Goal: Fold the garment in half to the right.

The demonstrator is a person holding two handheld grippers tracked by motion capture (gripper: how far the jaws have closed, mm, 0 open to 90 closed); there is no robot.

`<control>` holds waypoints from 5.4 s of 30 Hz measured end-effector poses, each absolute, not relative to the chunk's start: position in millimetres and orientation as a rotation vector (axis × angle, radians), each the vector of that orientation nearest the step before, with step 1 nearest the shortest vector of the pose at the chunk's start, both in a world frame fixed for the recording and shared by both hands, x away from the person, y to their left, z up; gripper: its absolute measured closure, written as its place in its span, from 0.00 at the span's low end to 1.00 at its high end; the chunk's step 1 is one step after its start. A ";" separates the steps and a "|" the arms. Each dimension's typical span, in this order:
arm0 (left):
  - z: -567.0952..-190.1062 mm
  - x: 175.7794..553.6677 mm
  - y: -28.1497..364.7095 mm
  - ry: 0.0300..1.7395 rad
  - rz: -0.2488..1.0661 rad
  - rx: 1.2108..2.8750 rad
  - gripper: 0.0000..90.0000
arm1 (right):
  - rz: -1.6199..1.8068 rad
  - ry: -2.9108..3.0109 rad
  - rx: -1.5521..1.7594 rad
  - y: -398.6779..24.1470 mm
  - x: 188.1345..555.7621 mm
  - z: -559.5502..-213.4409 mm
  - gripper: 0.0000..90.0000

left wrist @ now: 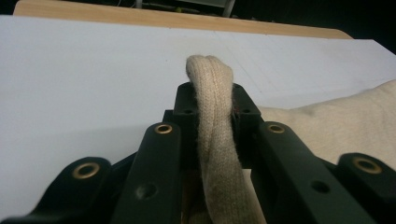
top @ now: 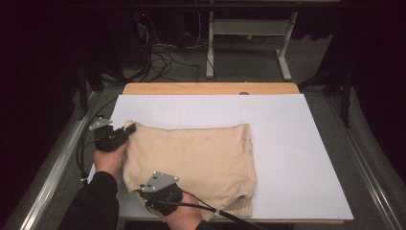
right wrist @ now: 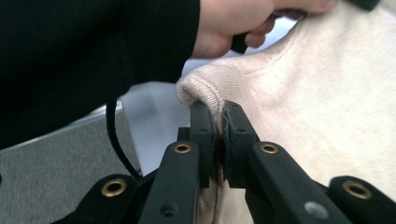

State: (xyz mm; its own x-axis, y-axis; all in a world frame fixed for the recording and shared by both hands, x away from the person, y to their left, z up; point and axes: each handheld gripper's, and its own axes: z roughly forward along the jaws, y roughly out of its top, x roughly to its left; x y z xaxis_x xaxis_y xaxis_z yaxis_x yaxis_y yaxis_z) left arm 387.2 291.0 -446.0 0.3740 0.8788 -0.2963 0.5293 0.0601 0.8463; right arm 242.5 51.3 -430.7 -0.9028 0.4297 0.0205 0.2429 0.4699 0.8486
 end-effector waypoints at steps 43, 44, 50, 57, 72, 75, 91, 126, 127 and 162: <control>-372.9 396.0 240.6 1.318 0.485 1.655 0.85 | 1.539 2.315 0.652 -2.2 239.1 -386.1 0.95; -372.0 397.4 236.3 1.316 0.477 1.658 0.85 | 1.538 2.308 0.661 -6.5 239.0 -386.9 0.95; -368.2 405.0 206.5 1.299 0.460 1.687 0.85 | 1.543 2.269 0.722 -33.0 237.9 -391.3 0.95; -363.5 410.4 168.0 1.256 0.461 1.722 0.85 | 1.542 2.225 0.777 -62.6 234.6 -396.6 0.95; -358.4 419.6 102.7 1.166 0.453 1.788 0.84 | 1.528 2.163 0.859 -109.8 225.7 -402.1 0.95; -358.6 422.1 90.6 1.149 0.447 1.798 0.84 | 1.520 2.156 0.876 -118.1 224.1 -404.5 0.95; -369.0 431.3 23.1 1.071 0.413 1.883 0.84 | 1.459 2.131 0.992 -163.0 216.7 -422.8 0.95; -405.9 433.2 -41.8 1.106 0.418 1.956 0.82 | 1.379 2.146 1.086 -190.1 207.9 -451.7 0.94; -406.4 433.3 -43.1 1.107 0.415 1.955 0.82 | 1.380 2.146 1.090 -190.6 207.8 -451.9 0.94; -387.5 399.2 43.7 0.935 0.371 1.827 0.00 | 1.429 2.074 1.045 -192.3 207.5 -425.6 0.48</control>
